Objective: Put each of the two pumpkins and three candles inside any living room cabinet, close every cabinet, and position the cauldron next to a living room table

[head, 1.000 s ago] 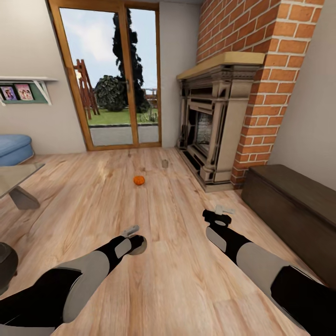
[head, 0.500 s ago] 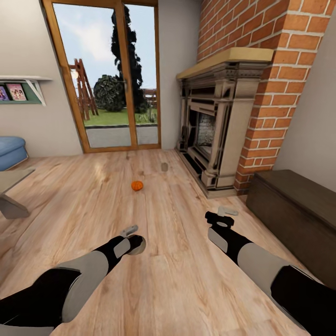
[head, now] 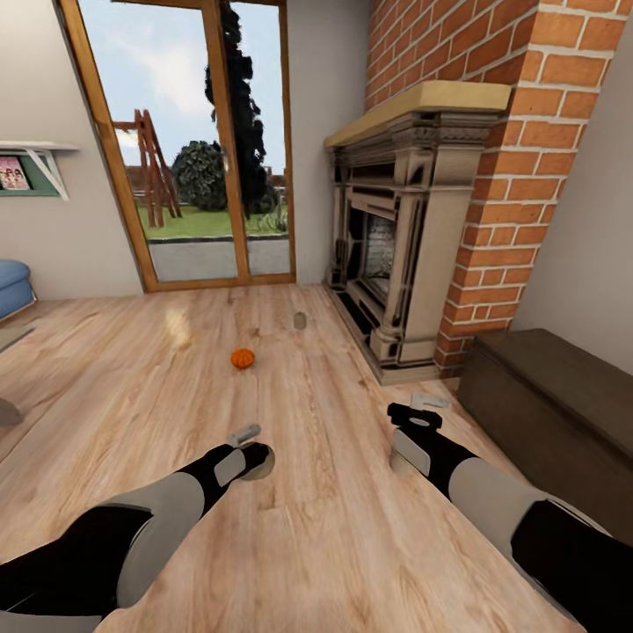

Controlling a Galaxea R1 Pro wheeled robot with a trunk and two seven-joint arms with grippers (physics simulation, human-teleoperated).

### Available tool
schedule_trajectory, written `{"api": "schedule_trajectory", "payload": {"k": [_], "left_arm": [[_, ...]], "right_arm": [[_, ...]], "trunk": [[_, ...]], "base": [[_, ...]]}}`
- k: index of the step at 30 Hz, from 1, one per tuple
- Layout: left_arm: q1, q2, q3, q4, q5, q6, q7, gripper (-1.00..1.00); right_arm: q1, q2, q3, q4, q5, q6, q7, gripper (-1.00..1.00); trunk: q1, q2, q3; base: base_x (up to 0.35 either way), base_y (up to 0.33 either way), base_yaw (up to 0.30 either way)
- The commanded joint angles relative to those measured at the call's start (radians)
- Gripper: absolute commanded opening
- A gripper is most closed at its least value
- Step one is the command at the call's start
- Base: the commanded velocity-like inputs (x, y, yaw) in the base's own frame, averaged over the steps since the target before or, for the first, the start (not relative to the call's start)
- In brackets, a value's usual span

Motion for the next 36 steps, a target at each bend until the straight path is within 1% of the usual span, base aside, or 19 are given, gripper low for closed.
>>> {"api": "schedule_trajectory", "payload": {"k": [1,3,5,9,17,25,34,36], "left_arm": [[0.000,0.000,-0.009,-0.002,0.007,0.005,0.007,-1.00],[0.000,-0.001,-0.009,-0.002,0.007,0.005,0.007,-1.00],[0.000,-0.001,-0.009,-0.002,0.007,0.005,0.007,-1.00],[0.000,0.000,-0.009,-0.002,0.007,0.004,0.007,-1.00],[0.000,-0.001,-0.009,-0.002,0.007,0.005,0.006,-1.00],[0.000,0.000,-0.009,-0.002,0.007,0.004,0.007,-1.00],[0.000,-0.002,-0.009,-0.003,0.005,0.006,0.009,-1.00],[0.000,-0.003,-0.009,-0.004,0.006,0.006,0.010,-1.00]], "right_arm": [[-0.001,-0.002,0.008,-0.003,-0.010,0.015,-0.005,1.00],[-0.001,-0.002,0.006,-0.004,-0.010,0.059,-0.004,1.00],[0.000,-0.003,0.005,-0.004,-0.009,0.084,-0.004,1.00],[0.000,-0.002,0.005,-0.005,-0.009,0.105,-0.004,1.00],[-0.001,-0.001,0.005,-0.007,-0.009,0.112,-0.004,1.00],[0.000,-0.002,0.005,-0.007,-0.009,0.113,-0.003,1.00],[-0.001,-0.004,0.002,-0.005,-0.011,0.114,-0.004,1.00],[-0.001,-0.005,0.002,-0.004,-0.012,0.115,-0.004,1.00]], "trunk": [[0.000,0.000,-0.001],[0.000,0.000,-0.001],[0.000,0.000,-0.001],[0.000,0.000,-0.001],[0.000,0.000,-0.001],[0.000,0.000,-0.001],[0.000,0.000,-0.001],[0.001,-0.001,-0.009]], "base": [[0.256,-0.228,0.000],[0.258,-0.215,0.000],[0.274,-0.170,0.000],[0.305,-0.072,0.000],[0.317,-0.012,0.000],[0.227,-0.001,0.000],[0.055,0.000,0.000],[0.007,0.000,0.000]]}}
